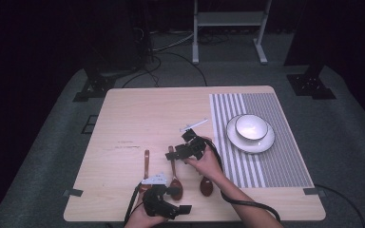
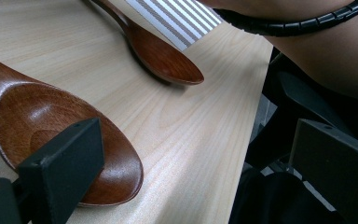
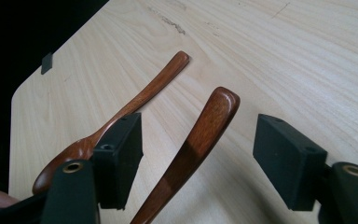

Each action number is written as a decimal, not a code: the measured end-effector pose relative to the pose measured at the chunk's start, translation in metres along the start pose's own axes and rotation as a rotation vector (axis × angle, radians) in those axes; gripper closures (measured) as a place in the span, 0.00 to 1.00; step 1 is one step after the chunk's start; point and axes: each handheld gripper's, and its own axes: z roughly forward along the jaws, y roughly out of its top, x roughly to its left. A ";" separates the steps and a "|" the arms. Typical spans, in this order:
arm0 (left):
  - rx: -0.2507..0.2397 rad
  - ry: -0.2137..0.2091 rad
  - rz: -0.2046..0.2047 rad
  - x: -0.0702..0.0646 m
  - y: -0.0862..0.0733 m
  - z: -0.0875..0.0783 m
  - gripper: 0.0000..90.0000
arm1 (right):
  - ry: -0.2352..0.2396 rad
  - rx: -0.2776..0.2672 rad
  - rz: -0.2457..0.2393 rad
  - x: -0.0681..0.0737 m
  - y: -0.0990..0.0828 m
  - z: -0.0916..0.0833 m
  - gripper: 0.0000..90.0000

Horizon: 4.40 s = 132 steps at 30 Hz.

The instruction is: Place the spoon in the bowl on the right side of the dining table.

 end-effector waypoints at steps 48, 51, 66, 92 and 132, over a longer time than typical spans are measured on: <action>-0.001 -0.005 0.010 0.001 0.000 0.000 0.02 | 0.125 -0.090 0.211 -0.016 -0.010 -0.019 0.83; 0.000 -0.006 0.011 0.000 0.000 0.001 0.02 | 0.143 -0.096 0.233 -0.016 -0.011 -0.020 0.84; -0.024 -0.015 -0.001 0.003 0.001 -0.001 0.03 | 0.252 -0.153 0.336 -0.027 -0.015 -0.025 0.93; -0.149 0.022 -0.012 0.015 0.009 -0.029 0.04 | 0.203 -0.204 0.365 -0.043 -0.014 -0.059 0.93; -0.173 0.045 -0.016 0.019 0.009 -0.035 0.04 | 0.058 -0.337 0.459 -0.091 -0.011 -0.134 0.93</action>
